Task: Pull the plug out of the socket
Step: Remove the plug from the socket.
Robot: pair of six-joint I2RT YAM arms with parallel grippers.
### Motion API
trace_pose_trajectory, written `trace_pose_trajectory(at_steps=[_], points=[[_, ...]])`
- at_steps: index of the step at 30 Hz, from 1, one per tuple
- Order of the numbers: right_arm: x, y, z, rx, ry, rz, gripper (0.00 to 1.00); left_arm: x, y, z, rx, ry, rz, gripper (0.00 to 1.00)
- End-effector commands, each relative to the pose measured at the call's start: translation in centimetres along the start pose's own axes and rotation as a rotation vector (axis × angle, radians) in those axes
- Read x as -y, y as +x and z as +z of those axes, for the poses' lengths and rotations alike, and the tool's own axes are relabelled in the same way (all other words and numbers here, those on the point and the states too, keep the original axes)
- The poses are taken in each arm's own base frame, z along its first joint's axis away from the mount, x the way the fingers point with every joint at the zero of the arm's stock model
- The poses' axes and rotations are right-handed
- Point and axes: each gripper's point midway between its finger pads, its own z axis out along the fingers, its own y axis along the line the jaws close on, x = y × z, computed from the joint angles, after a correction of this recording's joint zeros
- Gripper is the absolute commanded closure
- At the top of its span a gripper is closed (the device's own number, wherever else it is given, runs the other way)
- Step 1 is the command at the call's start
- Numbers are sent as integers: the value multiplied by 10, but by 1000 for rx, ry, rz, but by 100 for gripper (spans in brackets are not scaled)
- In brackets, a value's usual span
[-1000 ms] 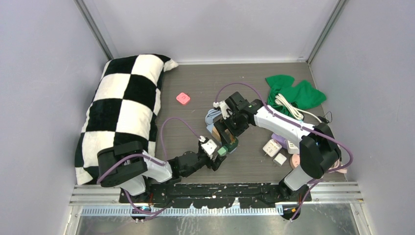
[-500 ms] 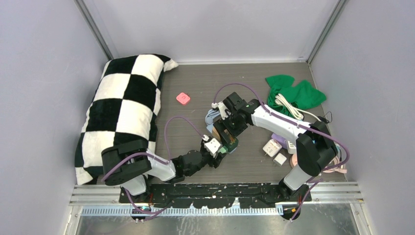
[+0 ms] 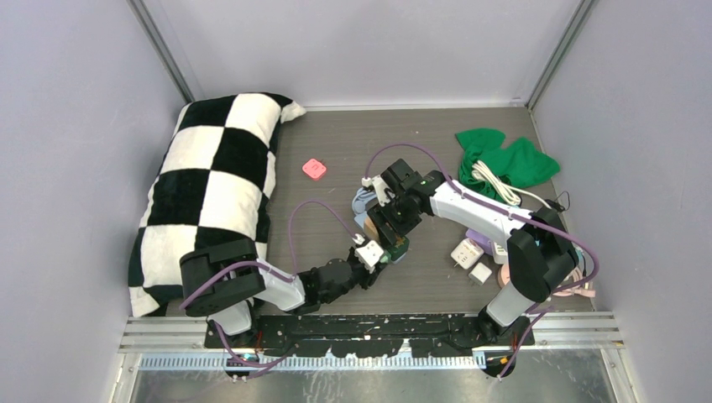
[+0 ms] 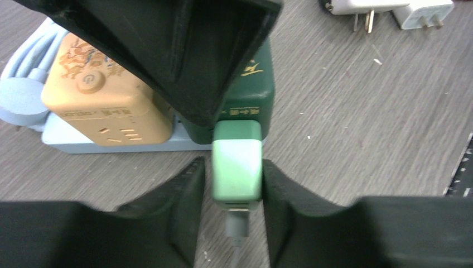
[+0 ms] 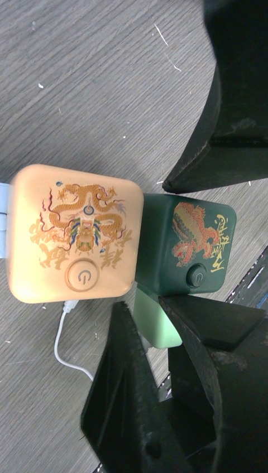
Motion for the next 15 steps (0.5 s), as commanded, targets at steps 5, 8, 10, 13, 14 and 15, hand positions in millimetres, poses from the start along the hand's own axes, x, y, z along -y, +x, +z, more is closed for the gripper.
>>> trace_pose_trajectory(at_steps=[5, 8, 10, 13, 14, 15], points=[[4, -13, -6, 44, 30, -23, 60, -1, -19, 4, 53, -13, -3, 100], [6, -11, -6, 41, 40, -26, 67, -9, -29, -2, 74, -46, 2, 100], [7, -9, -5, 40, 44, -26, 70, -11, -34, -3, 44, -59, 9, 100], [7, -8, -3, 37, 41, -24, 74, -10, -47, -3, 0, -62, 18, 100], [6, -8, -2, 35, 40, -26, 74, -9, -50, -3, -4, -60, 16, 100], [5, -8, -2, 32, 39, -27, 75, -8, -50, -3, -8, -58, 13, 100]])
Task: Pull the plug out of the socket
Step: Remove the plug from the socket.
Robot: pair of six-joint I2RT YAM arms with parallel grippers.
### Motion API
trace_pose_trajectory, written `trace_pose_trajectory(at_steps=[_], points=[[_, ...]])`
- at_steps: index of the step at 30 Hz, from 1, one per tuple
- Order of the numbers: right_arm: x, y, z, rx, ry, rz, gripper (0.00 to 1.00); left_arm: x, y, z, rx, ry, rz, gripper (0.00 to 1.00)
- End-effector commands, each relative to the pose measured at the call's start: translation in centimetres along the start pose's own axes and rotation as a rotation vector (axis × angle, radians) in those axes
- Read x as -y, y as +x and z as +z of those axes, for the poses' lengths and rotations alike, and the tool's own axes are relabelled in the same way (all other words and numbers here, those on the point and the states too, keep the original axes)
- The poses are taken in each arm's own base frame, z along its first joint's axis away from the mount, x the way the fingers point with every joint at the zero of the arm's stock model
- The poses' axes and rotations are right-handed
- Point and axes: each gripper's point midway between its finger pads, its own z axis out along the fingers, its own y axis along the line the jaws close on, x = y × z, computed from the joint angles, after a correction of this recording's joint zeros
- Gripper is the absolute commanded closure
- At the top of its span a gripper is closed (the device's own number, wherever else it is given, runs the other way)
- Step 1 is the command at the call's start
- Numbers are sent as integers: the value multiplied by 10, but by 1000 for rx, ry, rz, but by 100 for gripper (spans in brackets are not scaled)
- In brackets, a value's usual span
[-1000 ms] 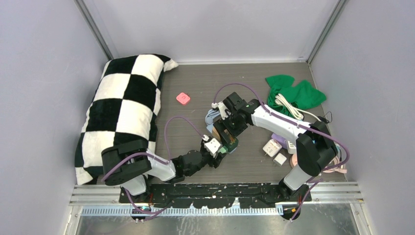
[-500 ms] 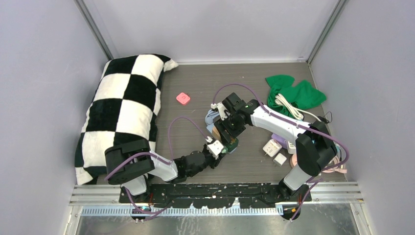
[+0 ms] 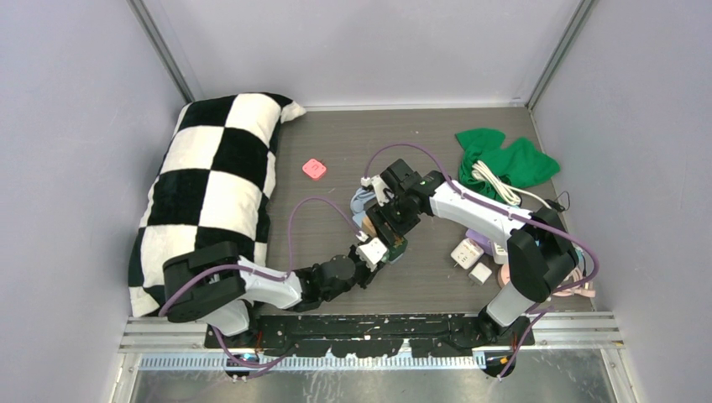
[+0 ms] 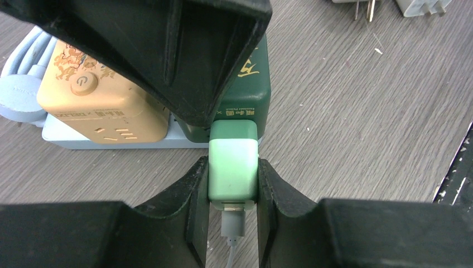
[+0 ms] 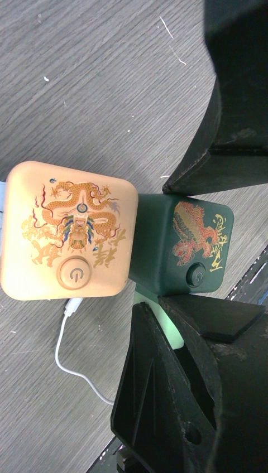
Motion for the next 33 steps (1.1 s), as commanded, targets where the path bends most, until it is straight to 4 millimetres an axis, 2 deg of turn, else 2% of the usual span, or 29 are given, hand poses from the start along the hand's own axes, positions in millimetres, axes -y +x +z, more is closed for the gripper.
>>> trace_pose_trajectory(at_steps=[1, 10, 13, 16, 22, 24, 27, 30, 33], points=[[8, -5, -2, 21, 50, -34, 76, -11, -46, 0, 72, -65, -19, 100], [10, -4, 0, 18, 60, -37, 80, -22, 2, -6, 49, -110, -32, 100], [10, -4, 1, 13, 57, -37, 80, -23, 12, -5, 48, -115, -39, 100], [9, -4, 2, 10, 56, -37, 81, -16, 3, 0, 70, -83, -49, 100], [10, -4, 2, 9, 58, -40, 82, -14, -37, -2, 96, -80, -52, 100], [10, -4, 2, 9, 59, -39, 82, -15, -39, -3, 106, -83, -55, 100], [11, -4, 3, 7, 62, -40, 82, -16, -24, -3, 89, -89, -62, 100], [11, -4, 3, 7, 62, -43, 83, -16, 5, -3, 54, -89, -80, 100], [11, -3, 4, 3, 64, -45, 83, -15, 18, -2, 53, -87, -98, 100]])
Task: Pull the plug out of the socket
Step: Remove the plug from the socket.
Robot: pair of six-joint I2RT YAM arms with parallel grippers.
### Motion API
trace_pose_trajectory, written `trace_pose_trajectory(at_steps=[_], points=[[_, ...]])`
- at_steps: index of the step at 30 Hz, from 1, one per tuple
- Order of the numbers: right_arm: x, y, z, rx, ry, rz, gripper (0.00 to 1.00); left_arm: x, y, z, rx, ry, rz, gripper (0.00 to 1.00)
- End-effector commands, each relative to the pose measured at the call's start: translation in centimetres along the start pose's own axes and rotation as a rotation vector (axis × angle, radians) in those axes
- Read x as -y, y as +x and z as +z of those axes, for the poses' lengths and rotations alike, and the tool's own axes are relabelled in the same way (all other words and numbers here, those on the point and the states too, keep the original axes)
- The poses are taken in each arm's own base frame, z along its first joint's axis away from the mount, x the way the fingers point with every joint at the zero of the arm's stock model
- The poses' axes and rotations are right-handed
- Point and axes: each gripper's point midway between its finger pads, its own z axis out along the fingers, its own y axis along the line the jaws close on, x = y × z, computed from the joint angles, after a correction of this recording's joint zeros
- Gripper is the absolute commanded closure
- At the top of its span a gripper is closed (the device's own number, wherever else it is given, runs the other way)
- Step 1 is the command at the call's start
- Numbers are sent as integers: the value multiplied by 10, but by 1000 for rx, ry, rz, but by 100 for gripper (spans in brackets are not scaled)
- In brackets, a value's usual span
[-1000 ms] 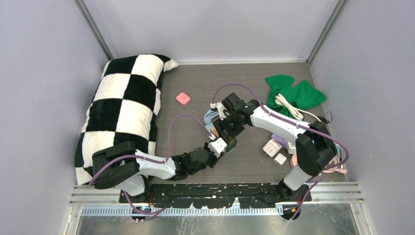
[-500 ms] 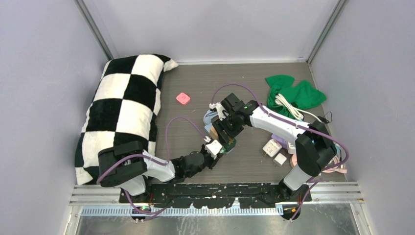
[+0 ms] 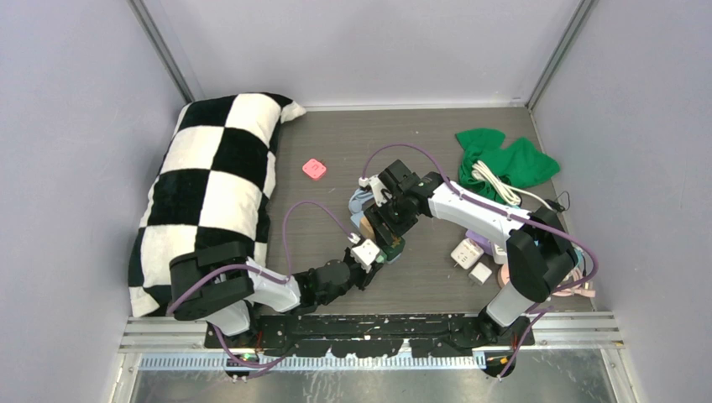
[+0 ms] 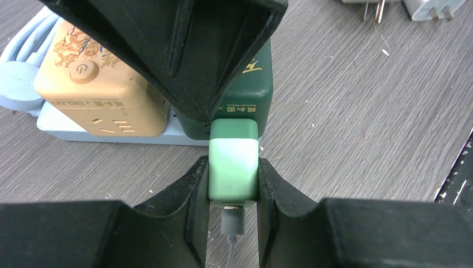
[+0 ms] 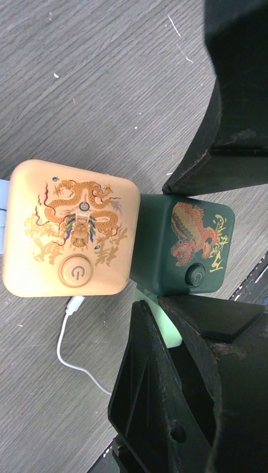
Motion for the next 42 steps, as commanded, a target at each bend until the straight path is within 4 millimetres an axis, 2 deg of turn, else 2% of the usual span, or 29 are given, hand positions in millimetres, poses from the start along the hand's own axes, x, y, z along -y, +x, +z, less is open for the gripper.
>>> trace_pose_trajectory(at_steps=[1, 4, 9, 12, 14, 19, 21, 23, 29, 32, 34, 39, 42], points=[[15, 1, 1, -11, 68, -38, 83, -13, 11, 1, 26, -62, -41, 100], [15, 1, 1, -11, 70, -41, 83, -13, 7, 2, 34, -59, -28, 100], [16, 1, 1, -13, 75, -42, 83, -4, -22, 6, 14, -33, 5, 100], [17, 2, 2, -18, 76, -41, 83, -2, -27, 7, -12, -26, 27, 100], [17, 1, 3, -21, 75, -42, 83, -5, -17, 6, -12, -38, 18, 100], [17, 3, 3, -25, 79, -44, 83, -14, 26, 0, -49, -64, -15, 100], [18, 3, 3, -26, 81, -44, 83, -13, 32, 0, -41, -61, -27, 100], [18, 4, 4, -28, 83, -46, 83, -9, 25, 1, -18, -40, -25, 100], [19, 4, 3, -28, 87, -49, 83, -2, -23, 3, -23, -16, 21, 100], [19, 3, 4, -29, 87, -47, 83, -4, -30, -1, -36, -24, 24, 100], [19, 3, 4, -31, 87, -47, 83, -8, -20, -4, -37, -38, 12, 100], [19, 3, 3, -30, 86, -48, 83, -13, 25, -7, -71, -50, -18, 100], [19, 4, 3, -29, 86, -49, 83, -5, 35, -3, -86, -7, -12, 100]])
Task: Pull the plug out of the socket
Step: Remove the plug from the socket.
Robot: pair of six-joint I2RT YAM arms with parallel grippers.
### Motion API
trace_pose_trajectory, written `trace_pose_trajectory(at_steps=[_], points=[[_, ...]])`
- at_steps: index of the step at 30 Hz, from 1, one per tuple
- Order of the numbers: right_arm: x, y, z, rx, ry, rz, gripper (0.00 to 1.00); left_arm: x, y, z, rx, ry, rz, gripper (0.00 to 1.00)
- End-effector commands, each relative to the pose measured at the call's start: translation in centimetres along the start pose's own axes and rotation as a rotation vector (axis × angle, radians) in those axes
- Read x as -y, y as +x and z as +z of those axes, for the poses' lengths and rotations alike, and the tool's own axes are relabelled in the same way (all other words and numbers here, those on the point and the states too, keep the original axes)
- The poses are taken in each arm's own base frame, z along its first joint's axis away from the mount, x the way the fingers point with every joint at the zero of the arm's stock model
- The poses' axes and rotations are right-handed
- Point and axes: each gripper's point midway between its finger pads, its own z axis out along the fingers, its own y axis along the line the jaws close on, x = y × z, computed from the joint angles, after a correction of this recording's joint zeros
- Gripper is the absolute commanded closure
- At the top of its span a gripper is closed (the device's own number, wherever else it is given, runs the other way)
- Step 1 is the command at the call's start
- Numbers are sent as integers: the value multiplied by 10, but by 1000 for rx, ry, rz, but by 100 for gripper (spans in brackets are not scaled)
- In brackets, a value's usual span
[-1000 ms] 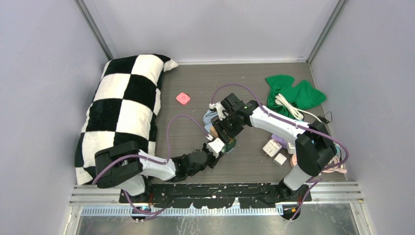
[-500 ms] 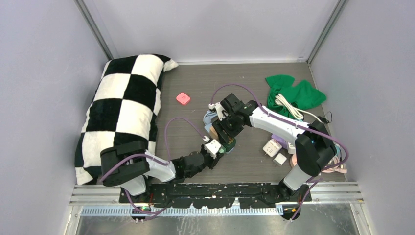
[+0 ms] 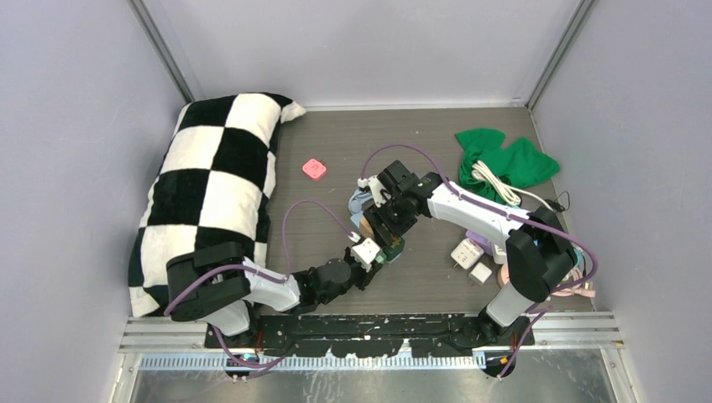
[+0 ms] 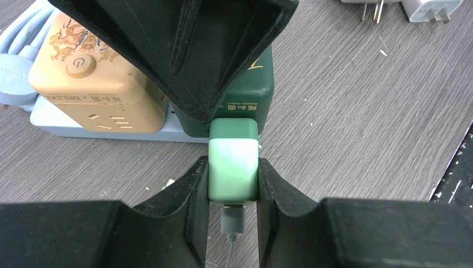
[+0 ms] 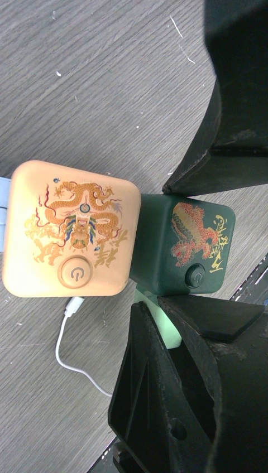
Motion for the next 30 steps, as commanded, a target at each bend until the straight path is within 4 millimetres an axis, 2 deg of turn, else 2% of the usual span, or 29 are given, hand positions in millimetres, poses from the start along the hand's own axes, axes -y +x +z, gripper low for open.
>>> trace_pose_trajectory(at_steps=[1, 8, 11, 13, 15, 19, 21, 28, 30], points=[[20, 4, 2, -28, 85, -32, 83, -3, 29, 0, -59, 2, 15, 100], [21, 5, 2, -28, 90, -36, 84, 1, -20, -1, -45, 5, 60, 100], [21, 5, 3, -32, 88, -35, 84, 0, -28, -4, -31, -1, 57, 100], [21, 5, 5, -38, 87, -35, 84, -2, -19, -4, -46, -4, 53, 100], [21, 5, 5, -39, 86, -34, 84, -3, 3, -5, -82, -5, 43, 100], [21, 6, 5, -38, 88, -35, 84, 0, 34, 0, -105, 13, 26, 100], [22, 6, 4, -37, 92, -37, 84, 5, 35, 4, -117, 39, 32, 100], [23, 6, 4, -38, 96, -39, 84, 9, -17, 3, -86, 43, 82, 100], [23, 7, 5, -41, 95, -39, 84, 8, -25, 1, -70, 38, 80, 100]])
